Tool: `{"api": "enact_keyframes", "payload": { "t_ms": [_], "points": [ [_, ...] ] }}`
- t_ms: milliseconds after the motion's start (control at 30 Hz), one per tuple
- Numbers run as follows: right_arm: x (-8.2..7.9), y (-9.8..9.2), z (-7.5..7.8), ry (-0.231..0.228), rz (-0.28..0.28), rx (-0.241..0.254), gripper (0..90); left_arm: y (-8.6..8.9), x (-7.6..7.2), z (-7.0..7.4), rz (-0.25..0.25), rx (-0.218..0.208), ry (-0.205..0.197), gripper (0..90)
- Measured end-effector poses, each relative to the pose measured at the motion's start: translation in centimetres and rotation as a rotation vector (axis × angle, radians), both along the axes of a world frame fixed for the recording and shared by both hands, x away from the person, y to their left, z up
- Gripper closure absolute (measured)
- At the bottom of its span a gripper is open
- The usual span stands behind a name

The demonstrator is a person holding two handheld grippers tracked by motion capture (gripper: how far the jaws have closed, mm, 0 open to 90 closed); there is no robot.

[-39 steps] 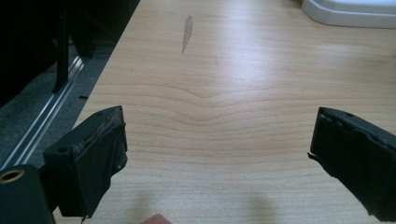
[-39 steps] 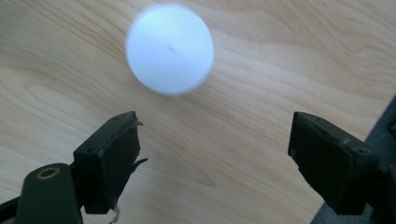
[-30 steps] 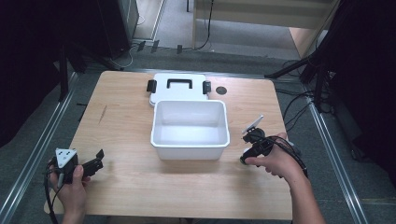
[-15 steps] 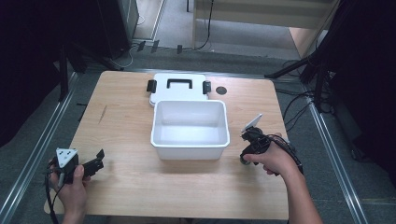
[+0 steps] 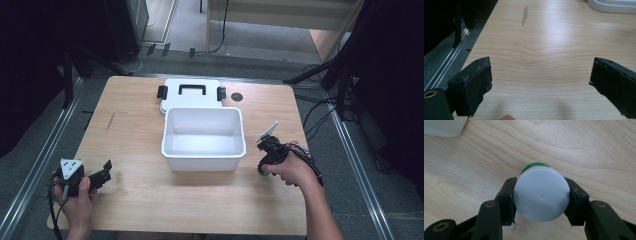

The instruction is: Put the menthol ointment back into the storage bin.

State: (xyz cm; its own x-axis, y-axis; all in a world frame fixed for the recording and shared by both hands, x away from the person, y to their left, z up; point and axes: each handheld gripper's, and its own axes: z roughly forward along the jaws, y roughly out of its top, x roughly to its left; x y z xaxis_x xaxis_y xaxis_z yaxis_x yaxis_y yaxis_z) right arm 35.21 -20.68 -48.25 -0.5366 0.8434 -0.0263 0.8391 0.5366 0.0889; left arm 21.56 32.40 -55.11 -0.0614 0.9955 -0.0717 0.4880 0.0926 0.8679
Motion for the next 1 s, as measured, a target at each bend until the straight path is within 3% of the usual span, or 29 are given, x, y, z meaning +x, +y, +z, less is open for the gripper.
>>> {"api": "enact_keyframes", "payload": {
  "t_ms": [167, 700, 800, 833, 1000],
  "points": [
    [0.1, 0.0, 0.6, -0.009, 0.010, 0.006, 51.2, -0.1, 0.0, 0.0, 0.006, -0.001, 0.005, 6.4],
    [0.9, 0.7, 6.7, -0.040, 0.057, 0.014, 51.2, -0.3, 0.1, 0.0, 0.023, 0.009, 0.023, 6.3],
    [1.2, 1.0, 7.5, -0.050, 0.062, 0.022, 51.2, -0.3, 0.0, 0.0, 0.008, 0.004, 0.022, 1.9],
    [1.3, 1.1, 7.8, -0.050, 0.063, 0.027, 51.2, -0.2, -0.1, 0.0, -0.026, -0.005, 0.011, 0.0],
    [1.9, 1.4, 9.0, -0.061, 0.060, 0.041, 51.2, -0.1, -0.1, 0.0, -0.039, -0.016, 0.010, 0.0]
  ]
}}
